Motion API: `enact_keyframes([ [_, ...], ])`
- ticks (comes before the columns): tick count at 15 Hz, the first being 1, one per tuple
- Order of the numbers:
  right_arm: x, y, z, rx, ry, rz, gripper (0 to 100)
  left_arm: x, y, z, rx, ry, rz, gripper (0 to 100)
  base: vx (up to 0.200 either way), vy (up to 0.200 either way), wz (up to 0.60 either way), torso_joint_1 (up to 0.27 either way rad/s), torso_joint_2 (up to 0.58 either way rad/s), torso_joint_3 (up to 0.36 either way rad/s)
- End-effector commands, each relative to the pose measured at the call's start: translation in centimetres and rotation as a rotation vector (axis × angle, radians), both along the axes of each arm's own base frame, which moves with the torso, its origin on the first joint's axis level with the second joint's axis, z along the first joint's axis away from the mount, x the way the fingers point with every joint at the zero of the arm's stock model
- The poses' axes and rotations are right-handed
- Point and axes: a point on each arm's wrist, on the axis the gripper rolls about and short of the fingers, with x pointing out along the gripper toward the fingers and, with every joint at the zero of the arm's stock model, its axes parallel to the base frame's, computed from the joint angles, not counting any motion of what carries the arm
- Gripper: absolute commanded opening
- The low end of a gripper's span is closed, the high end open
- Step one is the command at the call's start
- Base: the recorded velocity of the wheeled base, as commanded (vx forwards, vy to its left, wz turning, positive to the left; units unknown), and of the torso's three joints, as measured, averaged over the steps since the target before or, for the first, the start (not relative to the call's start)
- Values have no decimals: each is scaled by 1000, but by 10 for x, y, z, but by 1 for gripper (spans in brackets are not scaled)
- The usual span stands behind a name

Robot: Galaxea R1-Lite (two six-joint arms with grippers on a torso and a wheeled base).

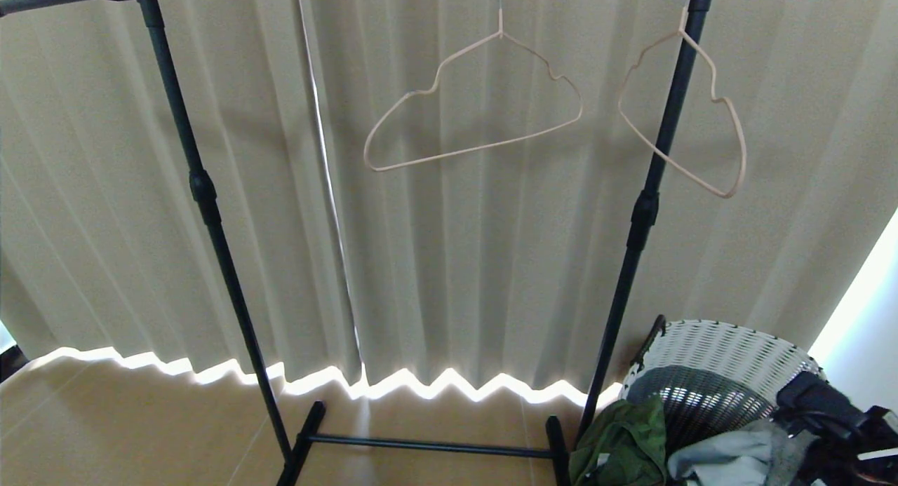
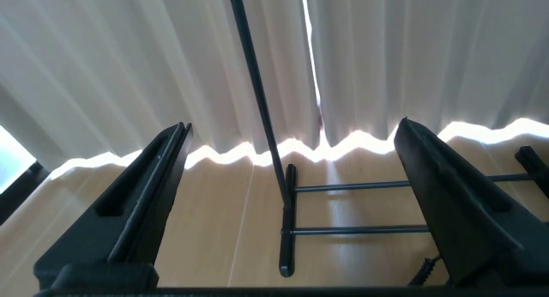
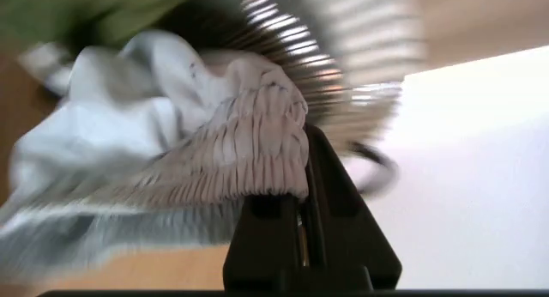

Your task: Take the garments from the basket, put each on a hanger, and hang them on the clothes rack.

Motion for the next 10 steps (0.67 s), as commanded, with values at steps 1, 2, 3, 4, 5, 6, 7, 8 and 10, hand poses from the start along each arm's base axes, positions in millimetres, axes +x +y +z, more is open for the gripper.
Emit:
enact_keyframes([
  [1, -29, -19, 47, -52, -328, -180, 0, 0, 0, 0, 0, 0, 0, 100, 0, 0, 0, 0, 0, 0],
  [2, -33, -23, 57, -69, -386, -219, 0, 0, 0, 0, 0, 0, 0, 100, 0, 0, 0, 0, 0, 0],
  [3, -36, -24, 63, -78, -429, -234, 0, 0, 0, 0, -2, 0, 1, 100, 0, 0, 0, 0, 0, 0],
  [4, -40, -23, 68, -81, -463, -234, 0, 0, 0, 0, -1, 0, 2, 100, 0, 0, 0, 0, 0, 0],
  [5, -43, -22, 70, -82, -482, -231, 0, 0, 0, 0, -1, 0, 2, 100, 0, 0, 0, 0, 0, 0],
  [6, -47, -21, 71, -72, -497, -233, 0, 0, 0, 0, -3, 0, 2, 100, -200, 0, 0, 2, -2, 7],
  [7, -49, -20, 72, -61, -504, -239, 0, 0, 0, 0, -4, 0, 2, 100, -200, 0, 0, -2, 7, -2],
  [8, -53, -18, 76, -19, -512, -234, 0, 0, 0, 0, -4, 0, 4, 100, -200, 0, 0, 17, 7, -7],
  [10, -56, -15, 83, 97, -489, -192, 0, 0, 0, 0, -3, 0, 4, 100, -200, 0, 0, 0, -5, 0],
])
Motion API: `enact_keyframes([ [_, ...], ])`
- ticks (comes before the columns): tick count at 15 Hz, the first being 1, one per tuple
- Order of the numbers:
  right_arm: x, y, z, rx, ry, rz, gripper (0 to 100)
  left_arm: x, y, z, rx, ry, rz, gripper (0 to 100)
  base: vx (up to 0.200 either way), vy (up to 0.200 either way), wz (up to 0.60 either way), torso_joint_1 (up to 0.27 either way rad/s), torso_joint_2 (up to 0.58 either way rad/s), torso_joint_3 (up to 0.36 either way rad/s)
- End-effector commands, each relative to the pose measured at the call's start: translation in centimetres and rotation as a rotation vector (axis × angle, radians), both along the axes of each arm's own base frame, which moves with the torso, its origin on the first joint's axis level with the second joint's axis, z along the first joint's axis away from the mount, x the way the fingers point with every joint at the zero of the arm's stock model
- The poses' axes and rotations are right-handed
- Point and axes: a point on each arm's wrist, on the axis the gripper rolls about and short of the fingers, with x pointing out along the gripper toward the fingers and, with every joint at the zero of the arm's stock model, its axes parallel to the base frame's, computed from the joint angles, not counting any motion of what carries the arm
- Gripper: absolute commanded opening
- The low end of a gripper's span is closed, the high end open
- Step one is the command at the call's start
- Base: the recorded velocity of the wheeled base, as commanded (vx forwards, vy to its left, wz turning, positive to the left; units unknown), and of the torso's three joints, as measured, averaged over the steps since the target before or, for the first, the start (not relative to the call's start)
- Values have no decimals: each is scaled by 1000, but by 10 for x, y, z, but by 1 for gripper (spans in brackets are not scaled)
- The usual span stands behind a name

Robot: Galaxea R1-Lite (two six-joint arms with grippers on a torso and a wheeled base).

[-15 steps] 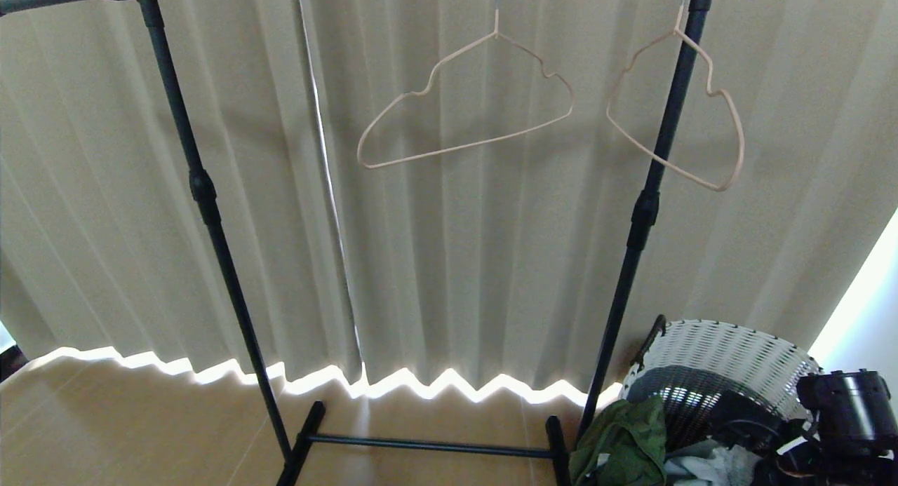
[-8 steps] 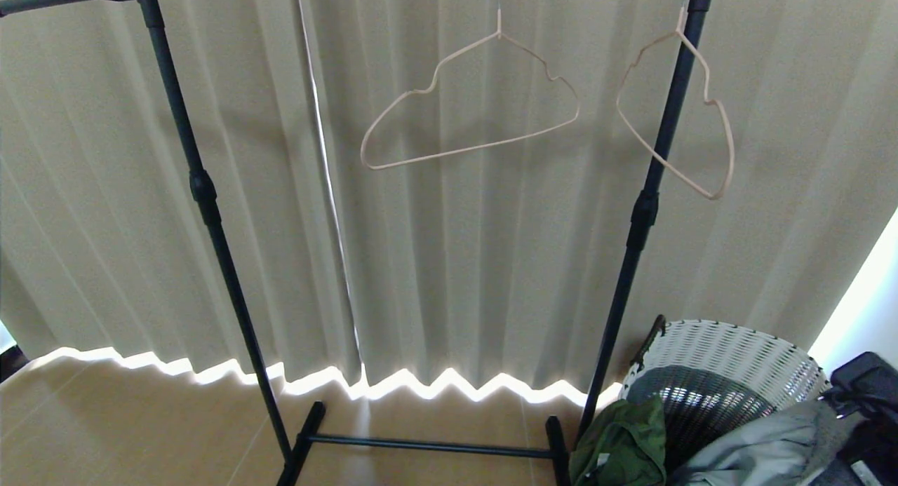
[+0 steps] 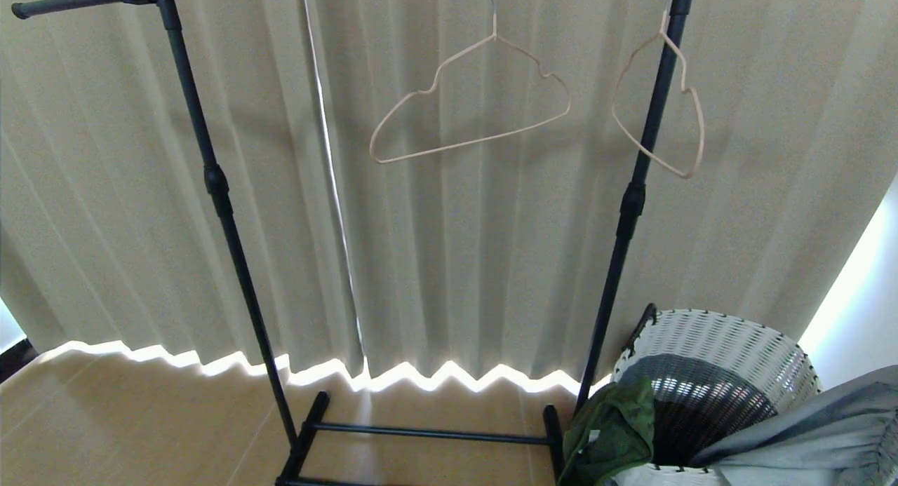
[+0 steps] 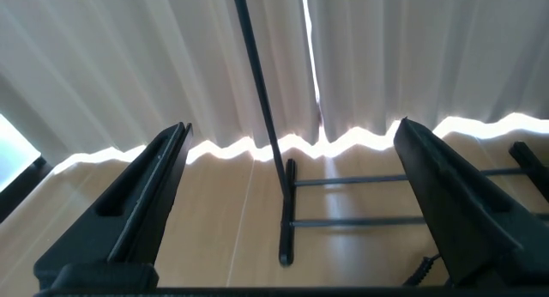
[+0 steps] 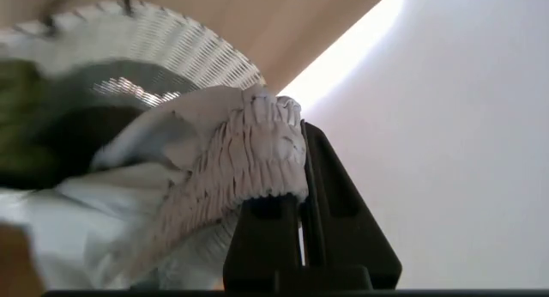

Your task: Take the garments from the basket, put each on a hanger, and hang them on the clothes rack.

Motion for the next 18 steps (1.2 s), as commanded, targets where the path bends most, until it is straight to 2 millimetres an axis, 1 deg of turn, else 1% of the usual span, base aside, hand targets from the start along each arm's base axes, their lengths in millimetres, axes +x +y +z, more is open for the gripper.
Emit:
enact_keyframes([
  [1, -8, 4, 17, 85, -62, 56, 0, 0, 0, 0, 1, 0, -1, 100, -200, 0, 0, 2, 2, 2],
  [3, -10, 8, 21, 266, -10, 141, 0, 0, 0, 0, 4, 0, -1, 100, -200, 0, 0, 0, 0, 5],
  [5, -8, 9, 23, 372, -18, 167, 0, 0, 0, 0, 4, 0, -1, 100, -200, 0, 0, 0, 0, 0],
  [7, -7, 9, 21, 386, -11, 171, 0, 0, 0, 0, 4, 0, -3, 100, -200, 0, 0, 0, 2, 0],
  [11, -7, 9, 21, 386, -11, 174, 0, 0, 0, 0, 4, 0, -3, 100, 0, 0, 0, 0, 0, 0],
  [13, -9, 10, 18, 389, -5, 173, 0, 0, 0, 0, 5, 0, -3, 100, 0, 200, 0, 5, 2, 2],
  [18, -8, 10, 21, 384, -11, 176, 0, 0, 0, 0, 5, 0, -3, 100, 0, 200, 0, 3, 3, 3],
])
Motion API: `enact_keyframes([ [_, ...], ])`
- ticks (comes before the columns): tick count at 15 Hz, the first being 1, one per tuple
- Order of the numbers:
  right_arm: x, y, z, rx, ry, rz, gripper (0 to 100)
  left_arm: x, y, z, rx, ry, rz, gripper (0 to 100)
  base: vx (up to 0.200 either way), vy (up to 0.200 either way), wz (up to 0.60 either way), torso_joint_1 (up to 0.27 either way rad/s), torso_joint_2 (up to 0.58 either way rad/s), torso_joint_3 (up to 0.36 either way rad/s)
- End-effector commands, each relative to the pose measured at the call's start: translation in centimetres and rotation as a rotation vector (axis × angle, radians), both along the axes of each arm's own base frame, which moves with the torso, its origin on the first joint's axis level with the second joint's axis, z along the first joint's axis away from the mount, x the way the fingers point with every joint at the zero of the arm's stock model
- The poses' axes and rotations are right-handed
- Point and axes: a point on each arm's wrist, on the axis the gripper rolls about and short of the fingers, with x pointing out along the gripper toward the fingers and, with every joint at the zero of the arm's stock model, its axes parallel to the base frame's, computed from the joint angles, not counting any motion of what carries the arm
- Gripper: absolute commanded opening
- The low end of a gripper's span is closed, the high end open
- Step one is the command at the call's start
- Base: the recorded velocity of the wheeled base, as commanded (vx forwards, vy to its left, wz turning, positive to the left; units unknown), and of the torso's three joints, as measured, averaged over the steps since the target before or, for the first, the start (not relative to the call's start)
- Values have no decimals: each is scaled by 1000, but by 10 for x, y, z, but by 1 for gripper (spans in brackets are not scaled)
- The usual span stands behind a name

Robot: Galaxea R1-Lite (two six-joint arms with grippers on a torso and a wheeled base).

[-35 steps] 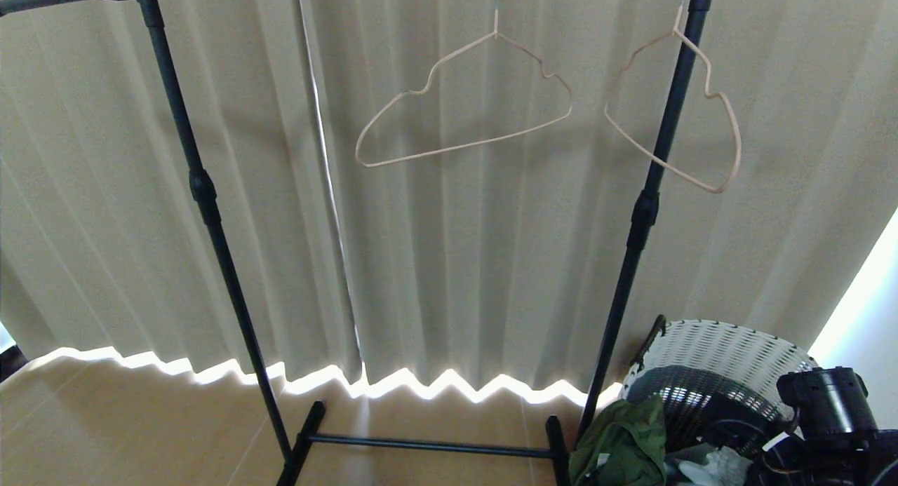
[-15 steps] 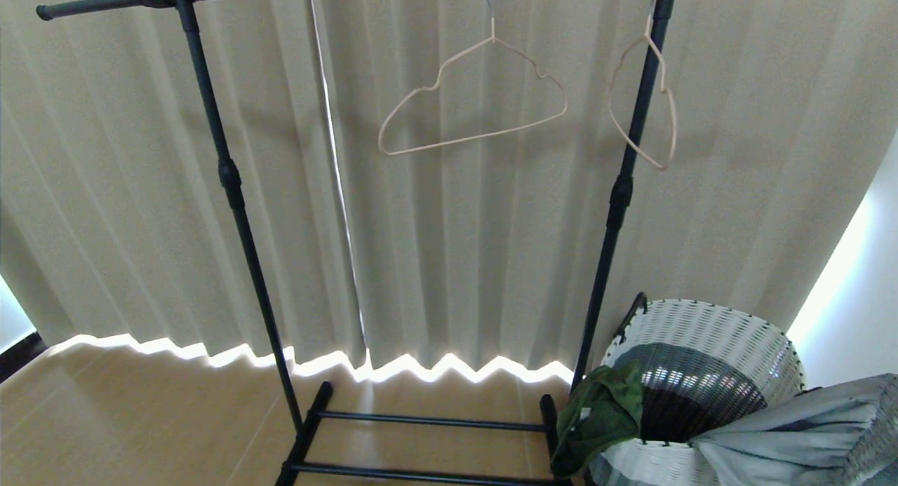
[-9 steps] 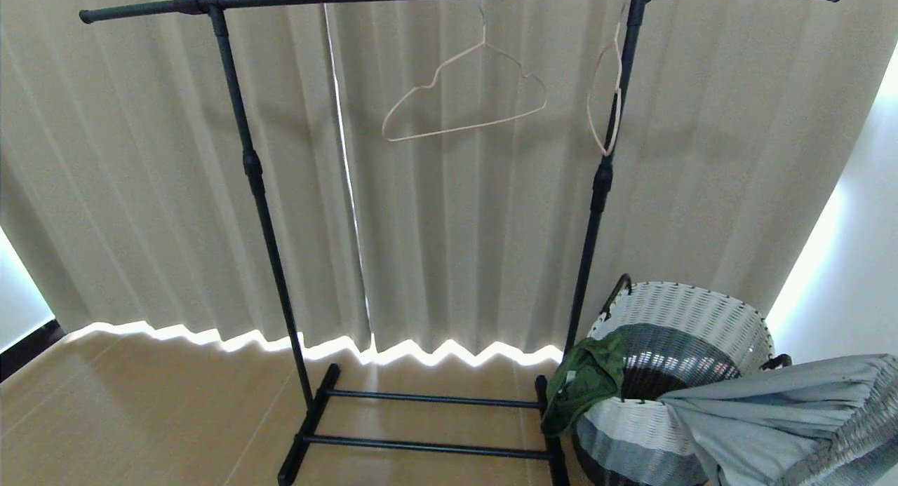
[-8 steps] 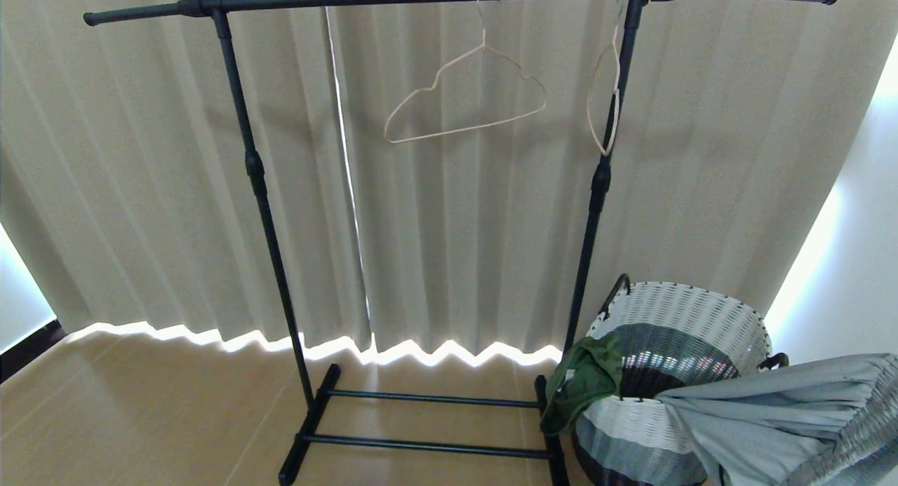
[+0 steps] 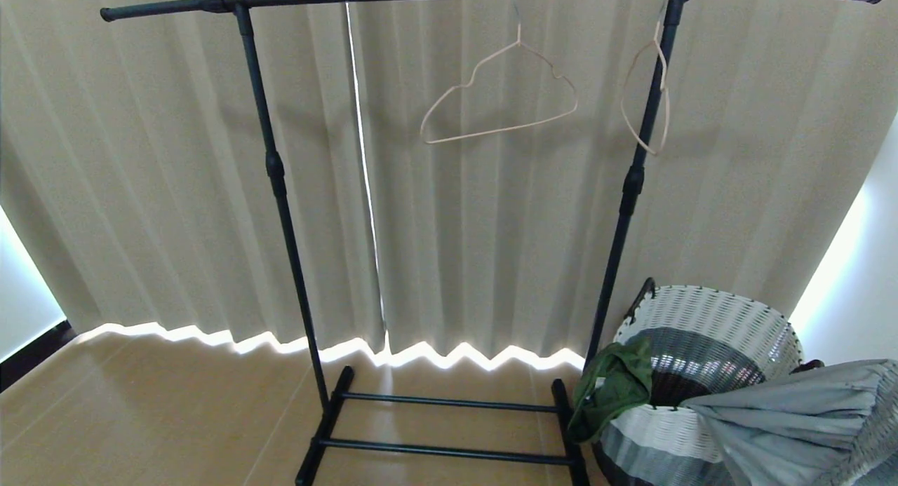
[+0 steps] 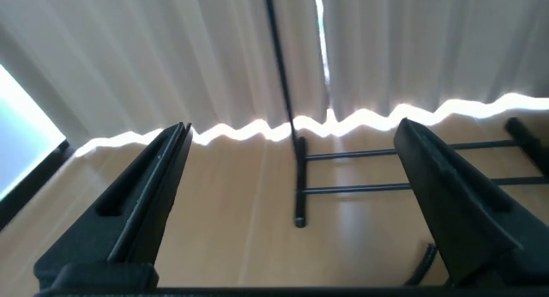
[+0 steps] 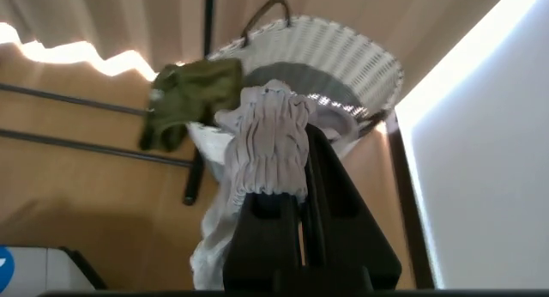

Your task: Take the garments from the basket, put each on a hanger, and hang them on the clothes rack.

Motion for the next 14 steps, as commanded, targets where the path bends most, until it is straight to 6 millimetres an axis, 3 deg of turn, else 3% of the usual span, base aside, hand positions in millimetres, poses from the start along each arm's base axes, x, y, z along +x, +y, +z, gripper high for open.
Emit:
enact_keyframes([
  [1, 2, -1, 3, -2, -6, 2, 0, 0, 0, 0, -1, 0, 1, 100, 0, 200, 0, -7, 7, -2],
  [4, 5, 1, 3, -1, 2, 24, 0, 0, 0, 0, 1, 0, 1, 100, 0, 200, 0, 5, 4, 1],
  [14, 20, 10, 10, 7, 17, 153, 0, 0, 0, 0, 71, 4, -20, 100, 0, 0, 0, 0, 0, 0],
])
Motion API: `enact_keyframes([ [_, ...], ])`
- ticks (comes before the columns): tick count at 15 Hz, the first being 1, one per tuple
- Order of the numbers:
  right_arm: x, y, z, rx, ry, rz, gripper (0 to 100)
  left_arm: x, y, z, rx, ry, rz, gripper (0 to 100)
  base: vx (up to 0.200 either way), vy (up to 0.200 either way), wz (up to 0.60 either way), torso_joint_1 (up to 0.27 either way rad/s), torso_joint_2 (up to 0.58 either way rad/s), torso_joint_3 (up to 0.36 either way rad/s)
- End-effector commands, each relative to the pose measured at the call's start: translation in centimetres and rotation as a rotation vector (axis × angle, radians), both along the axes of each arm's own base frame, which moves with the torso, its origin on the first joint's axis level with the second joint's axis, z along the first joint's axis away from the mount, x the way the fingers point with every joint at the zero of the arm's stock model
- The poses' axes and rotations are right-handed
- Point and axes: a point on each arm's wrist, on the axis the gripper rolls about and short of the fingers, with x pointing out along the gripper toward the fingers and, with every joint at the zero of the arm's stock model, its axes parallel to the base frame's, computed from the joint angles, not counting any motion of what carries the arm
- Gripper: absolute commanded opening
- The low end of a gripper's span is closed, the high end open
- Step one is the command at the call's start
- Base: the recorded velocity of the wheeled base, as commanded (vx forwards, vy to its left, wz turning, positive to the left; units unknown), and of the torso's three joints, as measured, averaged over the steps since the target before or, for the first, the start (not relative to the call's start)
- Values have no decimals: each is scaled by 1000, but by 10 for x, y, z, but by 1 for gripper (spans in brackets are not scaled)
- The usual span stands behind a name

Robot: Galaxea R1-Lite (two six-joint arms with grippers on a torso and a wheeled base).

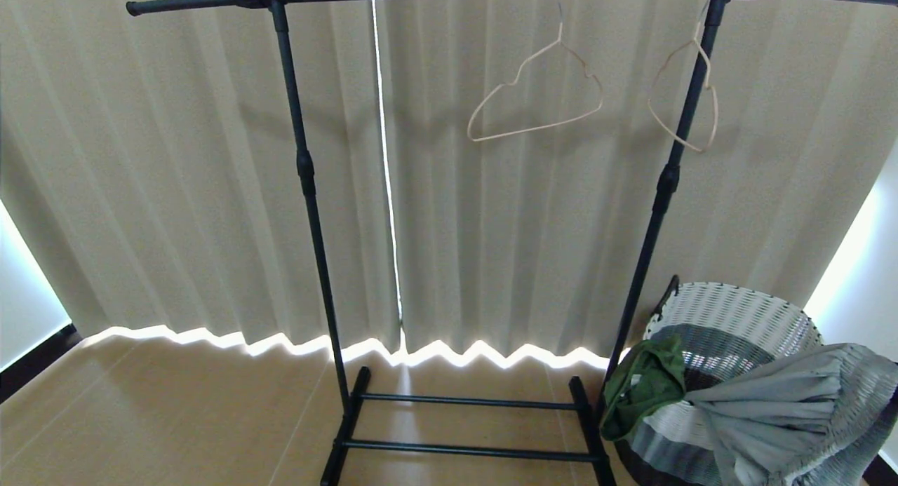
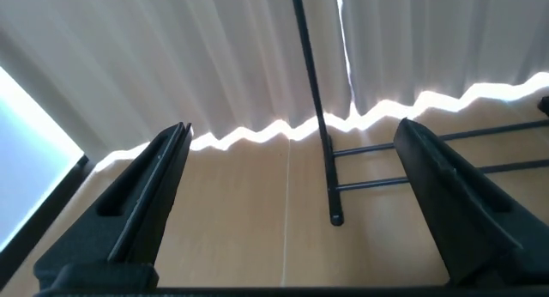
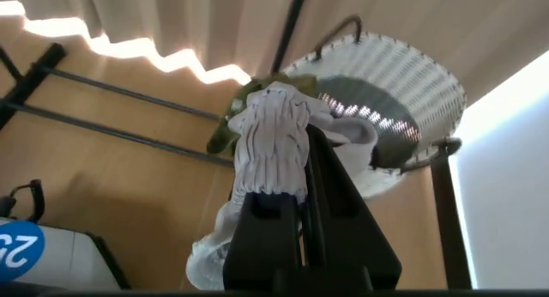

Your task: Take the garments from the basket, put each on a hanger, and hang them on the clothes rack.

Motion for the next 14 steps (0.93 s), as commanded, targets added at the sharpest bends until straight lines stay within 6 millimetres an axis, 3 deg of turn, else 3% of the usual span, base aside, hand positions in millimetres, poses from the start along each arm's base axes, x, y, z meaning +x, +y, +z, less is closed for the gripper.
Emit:
enact_keyframes([
  [1, 3, 2, 8, -1, -18, 28, 0, -1, 0, 3, 6, -12, -11, 100, 0, 0, 0, 0, 0, 0],
  [4, 8, 21, 42, 126, -108, 147, 0, -11, -5, 59, 8, -136, -236, 100, 0, 0, 0, 0, 0, 0],
  [6, 7, 29, 65, 181, -138, 206, 0, -2, -6, 87, 3, -102, -294, 100, 0, 0, 0, 0, 0, 0],
  [8, 1, 39, 97, 241, -177, 295, 0, 26, -8, 130, -12, -26, -365, 100, 0, 0, 0, 0, 0, 0],
  [9, 1, 41, 101, 247, -182, 309, 0, 30, -8, 135, -14, -17, -371, 100, 0, 0, 0, 0, 0, 0],
  [11, 10, 54, 117, 277, -188, 395, 0, 68, -13, 167, -27, 60, -463, 100, 0, 0, 0, 0, 0, 0],
  [12, 12, 56, 117, 277, -185, 401, 0, 73, -14, 169, -30, 70, -480, 100, 0, 0, 0, 0, 0, 0],
  [14, 28, 68, 130, 283, -184, 447, 0, 123, -35, 187, -22, 112, -589, 100, 0, 0, 0, 0, 0, 0],
])
